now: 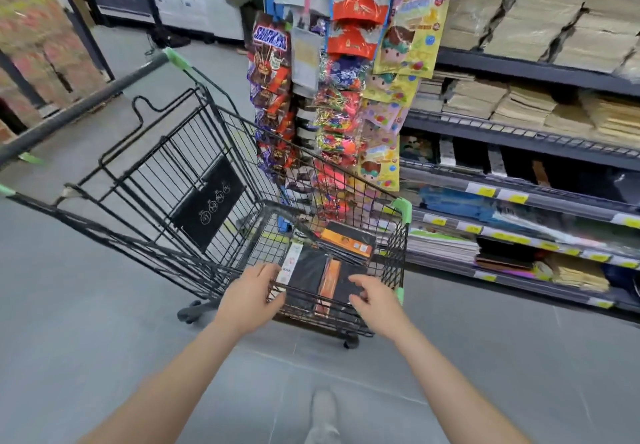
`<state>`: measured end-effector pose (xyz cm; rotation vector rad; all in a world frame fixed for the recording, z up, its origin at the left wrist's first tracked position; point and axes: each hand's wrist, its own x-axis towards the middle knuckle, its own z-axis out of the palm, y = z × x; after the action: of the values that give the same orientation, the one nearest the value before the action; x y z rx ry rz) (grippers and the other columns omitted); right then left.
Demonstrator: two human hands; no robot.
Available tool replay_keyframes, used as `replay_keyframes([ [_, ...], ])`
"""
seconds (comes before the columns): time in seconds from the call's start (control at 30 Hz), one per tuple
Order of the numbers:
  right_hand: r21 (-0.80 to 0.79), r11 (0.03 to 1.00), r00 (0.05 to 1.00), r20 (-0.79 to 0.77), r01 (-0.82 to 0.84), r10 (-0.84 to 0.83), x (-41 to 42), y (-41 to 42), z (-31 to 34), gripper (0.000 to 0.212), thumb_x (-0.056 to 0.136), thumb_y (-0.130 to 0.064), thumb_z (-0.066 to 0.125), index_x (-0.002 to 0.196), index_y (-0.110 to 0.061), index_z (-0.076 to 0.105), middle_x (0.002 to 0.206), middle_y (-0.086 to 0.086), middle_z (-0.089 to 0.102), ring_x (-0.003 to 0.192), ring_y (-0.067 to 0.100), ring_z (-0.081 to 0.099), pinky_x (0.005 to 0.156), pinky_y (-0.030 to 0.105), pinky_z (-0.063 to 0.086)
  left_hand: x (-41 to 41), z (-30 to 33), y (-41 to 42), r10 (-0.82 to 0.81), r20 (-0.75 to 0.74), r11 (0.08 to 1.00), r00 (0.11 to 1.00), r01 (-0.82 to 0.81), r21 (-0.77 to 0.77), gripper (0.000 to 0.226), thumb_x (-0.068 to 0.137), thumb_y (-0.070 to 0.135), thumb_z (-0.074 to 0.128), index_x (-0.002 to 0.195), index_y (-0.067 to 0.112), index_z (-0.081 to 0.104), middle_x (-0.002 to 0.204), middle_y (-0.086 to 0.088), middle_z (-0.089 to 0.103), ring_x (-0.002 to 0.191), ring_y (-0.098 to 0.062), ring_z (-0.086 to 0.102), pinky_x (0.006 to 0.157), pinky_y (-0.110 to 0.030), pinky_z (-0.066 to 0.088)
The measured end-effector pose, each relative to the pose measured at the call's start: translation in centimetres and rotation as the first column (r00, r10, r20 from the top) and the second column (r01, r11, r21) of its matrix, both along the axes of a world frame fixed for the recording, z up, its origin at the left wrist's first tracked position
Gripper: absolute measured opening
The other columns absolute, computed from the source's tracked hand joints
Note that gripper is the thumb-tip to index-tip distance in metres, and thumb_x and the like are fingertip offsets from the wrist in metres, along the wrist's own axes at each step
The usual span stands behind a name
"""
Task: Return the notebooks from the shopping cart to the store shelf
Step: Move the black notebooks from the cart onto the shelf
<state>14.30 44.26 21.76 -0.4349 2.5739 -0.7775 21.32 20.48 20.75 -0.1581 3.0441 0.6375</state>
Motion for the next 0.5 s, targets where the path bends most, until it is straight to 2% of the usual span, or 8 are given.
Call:
replay_keyframes([
  [0.17, -0.005, 0.999, 0.998, 0.054, 0.044, -0.044, -3.1, -2.3, -1.7, 0.042, 0.09, -0.022, 0.05, 0.132, -0.024, 0.047, 0.126, 0.0, 0.054, 0.107, 0.017, 0.055, 0.095, 0.032, 0.044, -3.2, -1.0, -2.1, -0.016, 0.022, 1.0, 1.0, 0.015, 0.017, 0.047, 0.088, 0.039, 0.052, 0.129, 0.018, 0.044, 0.123, 0.002, 0.05, 0.107, -0.019, 0.054, 0.084, -0.037, 0.049],
  [0.3, 0.005, 1.0, 0.993, 0.118, 0.022, -0.022, -6.8, -4.6, -3.3, 0.041, 0.091, -0.023, 0.048, 0.132, -0.025, 0.047, 0.127, 0.003, 0.055, 0.109, 0.02, 0.056, 0.094, 0.036, 0.047, -6.9, -1.6, -4.3, 0.024, 0.084, 0.998, 0.996, -0.029, 0.05, 0.046, 0.089, 0.035, 0.052, 0.131, 0.018, 0.043, 0.126, 0.004, 0.045, 0.088, -0.016, 0.054, 0.079, -0.034, 0.048],
  [0.4, 0.006, 0.999, 0.986, 0.163, 0.042, -0.043, -10.2, -6.3, -4.0, 0.044, 0.089, -0.021, 0.048, 0.133, -0.022, 0.047, 0.135, 0.001, 0.052, 0.114, 0.018, 0.055, 0.096, 0.033, 0.046, -9.9, -1.8, -6.2, 0.027, 0.139, 0.997, 0.99, -0.036, 0.062, 0.049, 0.089, 0.035, 0.052, 0.134, 0.019, 0.039, 0.125, 0.003, 0.046, 0.102, -0.017, 0.055, 0.081, -0.035, 0.05],
  [0.5, 0.008, 0.998, 0.976, 0.211, 0.059, -0.06, -12.2, -7.9, -4.3, 0.046, 0.09, -0.018, 0.048, 0.135, -0.02, 0.045, 0.134, 0.002, 0.052, 0.103, 0.014, 0.055, 0.091, 0.03, 0.046, -12.6, -2.1, -8.0, 0.055, 0.21, 0.992, 0.976, -0.076, 0.096, 0.05, 0.09, 0.032, 0.052, 0.136, 0.02, 0.037, 0.13, 0.002, 0.045, 0.103, -0.016, 0.055, 0.086, -0.035, 0.048],
])
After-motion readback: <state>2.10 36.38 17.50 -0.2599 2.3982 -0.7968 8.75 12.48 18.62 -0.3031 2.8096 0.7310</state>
